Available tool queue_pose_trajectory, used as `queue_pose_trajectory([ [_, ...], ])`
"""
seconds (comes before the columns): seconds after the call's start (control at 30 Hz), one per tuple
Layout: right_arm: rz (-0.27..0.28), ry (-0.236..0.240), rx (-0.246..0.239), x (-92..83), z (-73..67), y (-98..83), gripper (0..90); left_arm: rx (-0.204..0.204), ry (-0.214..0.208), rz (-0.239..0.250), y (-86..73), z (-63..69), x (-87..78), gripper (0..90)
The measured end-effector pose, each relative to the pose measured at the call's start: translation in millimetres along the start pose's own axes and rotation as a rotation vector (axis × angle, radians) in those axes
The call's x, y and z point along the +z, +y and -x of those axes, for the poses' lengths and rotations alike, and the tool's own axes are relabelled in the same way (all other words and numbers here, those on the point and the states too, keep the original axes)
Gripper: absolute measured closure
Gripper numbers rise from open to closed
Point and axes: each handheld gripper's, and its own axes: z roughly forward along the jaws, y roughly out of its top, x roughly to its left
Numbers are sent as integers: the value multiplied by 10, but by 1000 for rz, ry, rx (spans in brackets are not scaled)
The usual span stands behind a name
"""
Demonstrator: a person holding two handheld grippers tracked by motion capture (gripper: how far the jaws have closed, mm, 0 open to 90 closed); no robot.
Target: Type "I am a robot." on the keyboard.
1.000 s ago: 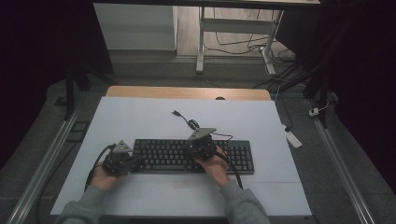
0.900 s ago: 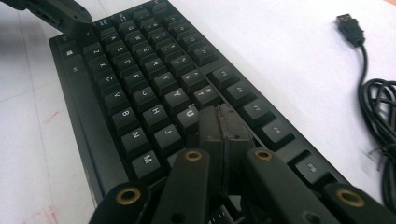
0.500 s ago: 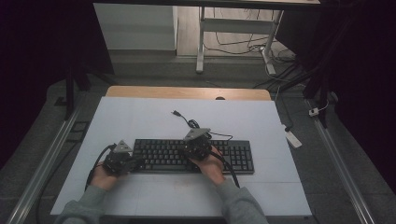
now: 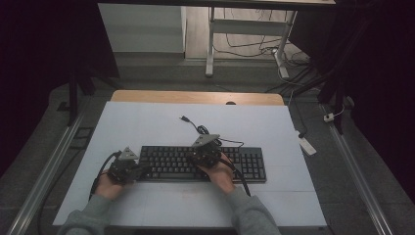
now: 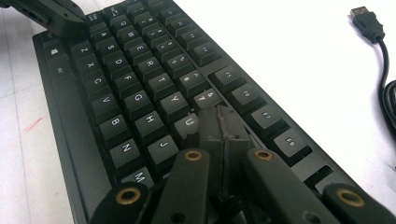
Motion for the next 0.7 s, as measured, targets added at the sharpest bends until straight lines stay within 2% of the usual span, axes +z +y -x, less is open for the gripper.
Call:
queue_pose_trajectory([
  [0.43, -17, -13, -16, 14, -14, -13, 895, -4, 3, -2, -12, 6, 21, 886],
  [0.5, -2, -14, -24, -6, -20, -10, 896, -2, 5, 3, -10, 12, 7, 886],
  [0.63, 44, -13, -1, -128, -1, 13, 896, -4, -2, 37, -2, 11, -45, 869],
  [0.7, 43, -14, -4, -157, 7, 14, 895, -7, -2, 44, 1, 6, -58, 865],
])
